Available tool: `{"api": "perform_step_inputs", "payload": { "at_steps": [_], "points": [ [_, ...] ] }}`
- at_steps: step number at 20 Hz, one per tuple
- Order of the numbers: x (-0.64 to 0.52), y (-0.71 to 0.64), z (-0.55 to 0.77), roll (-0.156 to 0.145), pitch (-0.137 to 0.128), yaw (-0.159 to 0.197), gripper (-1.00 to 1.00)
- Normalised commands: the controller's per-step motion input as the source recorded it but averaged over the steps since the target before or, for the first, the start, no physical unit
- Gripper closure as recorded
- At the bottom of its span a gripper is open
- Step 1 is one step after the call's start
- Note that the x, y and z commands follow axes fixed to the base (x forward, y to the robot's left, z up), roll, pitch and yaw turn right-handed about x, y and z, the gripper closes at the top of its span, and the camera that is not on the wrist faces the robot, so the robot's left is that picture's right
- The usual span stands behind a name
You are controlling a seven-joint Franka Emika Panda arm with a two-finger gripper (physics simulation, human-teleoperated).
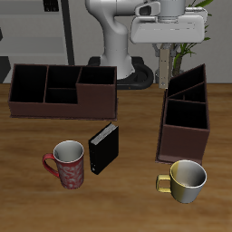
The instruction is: Place the yellow book into the left desk caddy's right compartment and place the black book into the left desk caddy's back compartment
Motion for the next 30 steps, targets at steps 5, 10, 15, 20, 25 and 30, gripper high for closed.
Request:
{"api": "perform_step_inputs", "payload": {
  "at_steps": [5, 10, 15, 20, 25, 30],
  "points": [
    [0.17, 0.29, 0.03, 0.013, 0.010, 0.012, 1.00],
    [0.26, 0.33, 0.00, 0.025, 0.015, -0.006, 1.00],
    [0.21, 0.28, -0.17, 0.000, 0.025, 0.018, 1.00],
    [0.19, 0.06, -0.32, -0.021, 0.030, -0.017, 1.00],
    [0.07, 0.01, -0.32, -0.012, 0.027, 0.002, 1.00],
    [-0.05, -0.02, -0.25, 0.018, 0.017, 0.005, 1.00]
  ]
}}
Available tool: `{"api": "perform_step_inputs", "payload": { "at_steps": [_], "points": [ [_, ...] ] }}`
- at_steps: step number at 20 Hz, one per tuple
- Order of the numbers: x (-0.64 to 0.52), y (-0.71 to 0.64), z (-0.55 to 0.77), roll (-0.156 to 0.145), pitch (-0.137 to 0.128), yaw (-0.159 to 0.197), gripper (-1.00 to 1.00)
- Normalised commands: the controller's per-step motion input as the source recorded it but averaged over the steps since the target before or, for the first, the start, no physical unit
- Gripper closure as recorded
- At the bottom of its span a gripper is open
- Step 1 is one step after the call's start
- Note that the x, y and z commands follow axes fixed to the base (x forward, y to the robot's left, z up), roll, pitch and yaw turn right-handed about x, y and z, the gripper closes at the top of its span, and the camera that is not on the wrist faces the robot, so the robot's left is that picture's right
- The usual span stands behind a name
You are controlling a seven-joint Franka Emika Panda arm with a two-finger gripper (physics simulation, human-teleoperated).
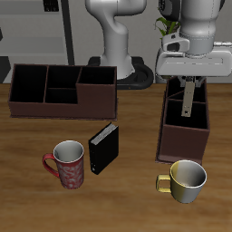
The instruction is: Place the yellow book into the left desk caddy's right compartment and place the black book into the left desk caddy's back compartment
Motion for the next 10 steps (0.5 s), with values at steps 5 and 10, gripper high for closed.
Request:
{"api": "perform_step_inputs", "payload": {
  "at_steps": [5, 10],
  "points": [
    [-0.01, -0.03, -0.24, 0.004, 0.015, 0.024, 1.00],
    [-0.01, -0.02, -0.21, 0.004, 0.003, 0.020, 1.00]
  ]
}}
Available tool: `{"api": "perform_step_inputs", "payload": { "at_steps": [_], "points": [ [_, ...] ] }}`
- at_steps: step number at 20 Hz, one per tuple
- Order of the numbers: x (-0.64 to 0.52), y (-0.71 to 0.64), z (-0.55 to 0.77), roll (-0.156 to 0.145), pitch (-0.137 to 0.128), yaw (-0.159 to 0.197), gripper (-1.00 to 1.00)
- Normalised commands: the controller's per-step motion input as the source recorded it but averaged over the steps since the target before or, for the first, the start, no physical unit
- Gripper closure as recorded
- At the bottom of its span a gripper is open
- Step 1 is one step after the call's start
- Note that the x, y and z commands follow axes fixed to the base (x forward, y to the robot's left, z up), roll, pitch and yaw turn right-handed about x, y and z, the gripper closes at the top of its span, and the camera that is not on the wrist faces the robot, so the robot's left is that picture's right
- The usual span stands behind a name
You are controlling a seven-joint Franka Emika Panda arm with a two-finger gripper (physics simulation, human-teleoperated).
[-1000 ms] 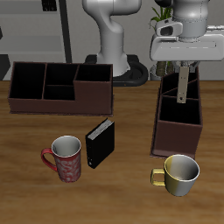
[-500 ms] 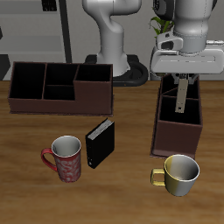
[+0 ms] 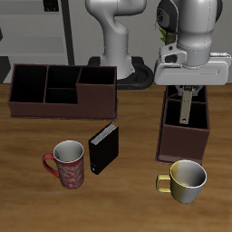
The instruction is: Place the yellow book into the left desk caddy's right compartment and place the black book into the left desk caddy's back compartment
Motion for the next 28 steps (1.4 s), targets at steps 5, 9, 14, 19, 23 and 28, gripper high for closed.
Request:
{"api": "perform_step_inputs", "payload": {
  "at_steps": [5, 9, 14, 19, 23, 28],
  "points": [
    [0.03, -0.06, -0.23, -0.004, 0.007, -0.002, 1.00],
    [0.07, -0.04, -0.27, -0.001, 0.032, 0.000, 1.00],
    [0.04, 0.00, -0.34, 0.006, 0.045, -0.005, 1.00],
    [-0.02, -0.01, -0.19, 0.033, 0.057, -0.035, -1.00],
    [-0.08, -0.09, 0.05, 0.021, 0.011, -0.002, -1.00],
    [-0.16, -0.04, 0.16, 0.014, -0.053, 0.066, -1.00]
  ]
}}
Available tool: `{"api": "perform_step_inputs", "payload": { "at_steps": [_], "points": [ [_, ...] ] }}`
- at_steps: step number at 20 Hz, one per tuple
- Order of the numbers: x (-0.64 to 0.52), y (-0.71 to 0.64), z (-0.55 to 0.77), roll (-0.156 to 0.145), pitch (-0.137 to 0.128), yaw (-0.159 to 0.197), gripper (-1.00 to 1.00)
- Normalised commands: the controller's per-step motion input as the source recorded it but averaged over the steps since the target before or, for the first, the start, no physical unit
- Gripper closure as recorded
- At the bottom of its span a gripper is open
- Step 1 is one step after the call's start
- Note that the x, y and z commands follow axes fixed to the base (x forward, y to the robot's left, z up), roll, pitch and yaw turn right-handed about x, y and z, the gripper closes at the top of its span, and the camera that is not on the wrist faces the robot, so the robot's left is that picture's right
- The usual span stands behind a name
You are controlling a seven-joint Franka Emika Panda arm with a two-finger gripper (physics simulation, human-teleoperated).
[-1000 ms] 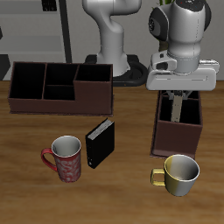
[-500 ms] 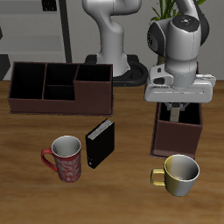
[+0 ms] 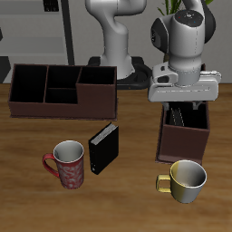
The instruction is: Place the yellow book into the left desk caddy's right compartment and place the black book into the left desk caddy's back compartment
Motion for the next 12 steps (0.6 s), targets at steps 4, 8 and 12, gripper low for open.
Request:
{"api": "perform_step_inputs", "payload": {
  "at_steps": [4, 8, 12],
  "points": [
    [-0.22, -0.19, 0.36, 0.047, -0.088, -0.007, -1.00],
    [-0.08, -0.29, 0.28, 0.047, -0.062, -0.015, -1.00],
    [0.01, -0.69, 0.34, -0.002, -0.089, 0.025, -1.00]
  ]
}}
